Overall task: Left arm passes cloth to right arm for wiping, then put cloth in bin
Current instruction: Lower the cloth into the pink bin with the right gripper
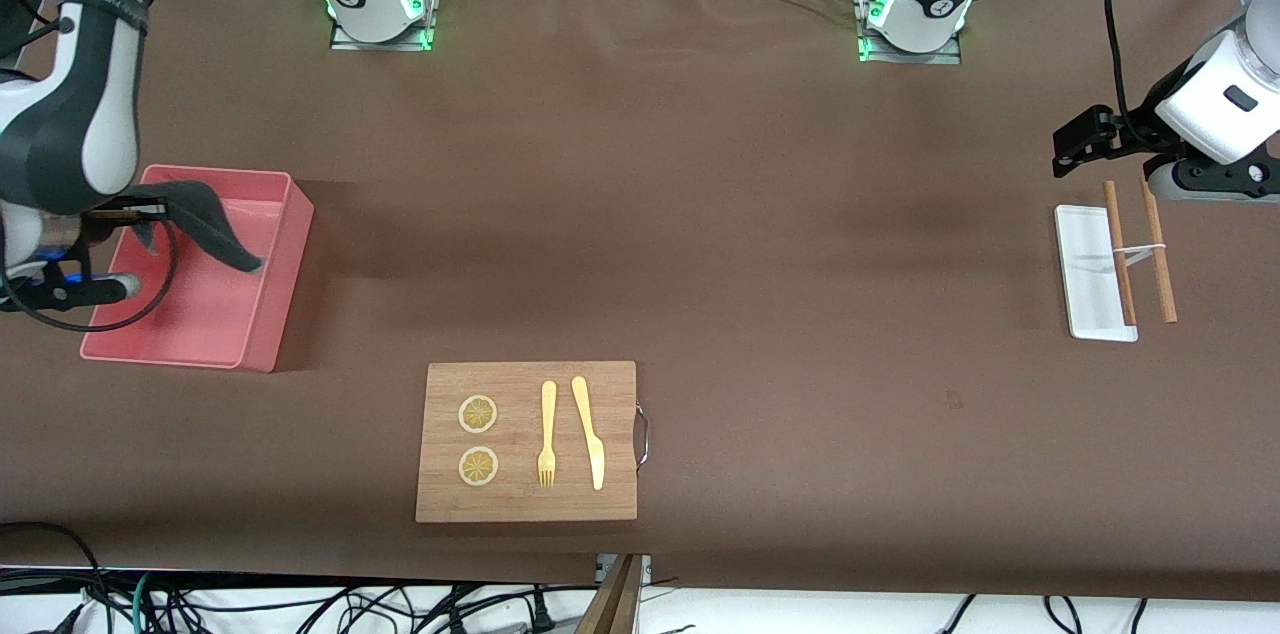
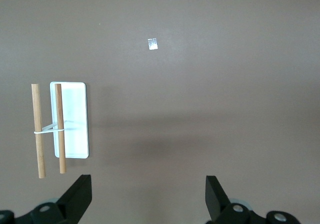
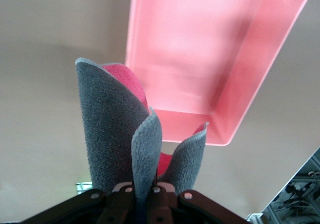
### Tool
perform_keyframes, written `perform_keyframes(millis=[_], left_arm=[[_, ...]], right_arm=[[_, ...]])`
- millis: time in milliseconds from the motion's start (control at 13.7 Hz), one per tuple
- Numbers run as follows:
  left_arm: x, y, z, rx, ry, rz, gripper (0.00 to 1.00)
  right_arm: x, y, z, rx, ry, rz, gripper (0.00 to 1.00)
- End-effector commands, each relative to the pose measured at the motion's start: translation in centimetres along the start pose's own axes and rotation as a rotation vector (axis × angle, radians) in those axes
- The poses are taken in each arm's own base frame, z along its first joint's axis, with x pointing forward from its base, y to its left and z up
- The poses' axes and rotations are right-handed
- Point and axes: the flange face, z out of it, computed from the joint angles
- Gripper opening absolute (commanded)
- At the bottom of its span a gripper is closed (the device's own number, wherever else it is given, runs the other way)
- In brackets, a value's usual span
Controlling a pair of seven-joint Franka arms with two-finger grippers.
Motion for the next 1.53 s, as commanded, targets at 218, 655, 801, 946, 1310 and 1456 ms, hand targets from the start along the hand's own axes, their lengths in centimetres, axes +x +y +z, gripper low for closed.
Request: perform_keyframes(millis=[218, 655, 801, 946, 1310, 1456], left_arm=[[0.3, -0.1, -0.6, 0.005, 0.006, 0.018, 1.00], [0.3, -0.1, -0.7, 0.005, 0.007, 0.018, 1.00], [0.3, -0.1, -0.7, 0.005, 0.007, 0.018, 1.00], [0.3, -0.1, -0.7, 0.005, 0.007, 0.018, 1.00], [0.3, -0.1, -0.7, 0.005, 0.009, 0.018, 1.00], [0.3, -0.1, -0.7, 0.005, 0.009, 0.018, 1.00]], right_arm=[[2.5, 6.0, 5.4, -0.029, -0.022, -0.096, 0.00], [4.3, 6.4, 11.5, -0.011, -0.009, -0.108, 0.00], [5.2, 5.8, 13.0, 0.017, -0.019, -0.106, 0.00], [6.0, 5.7, 13.9, 0.007, -0.020, -0.110, 0.00], [7.4, 4.5, 17.5, 0.023, -0.013, -0.133, 0.00], [7.8, 4.3, 18.9, 0.043, 0.008, -0.138, 0.00]])
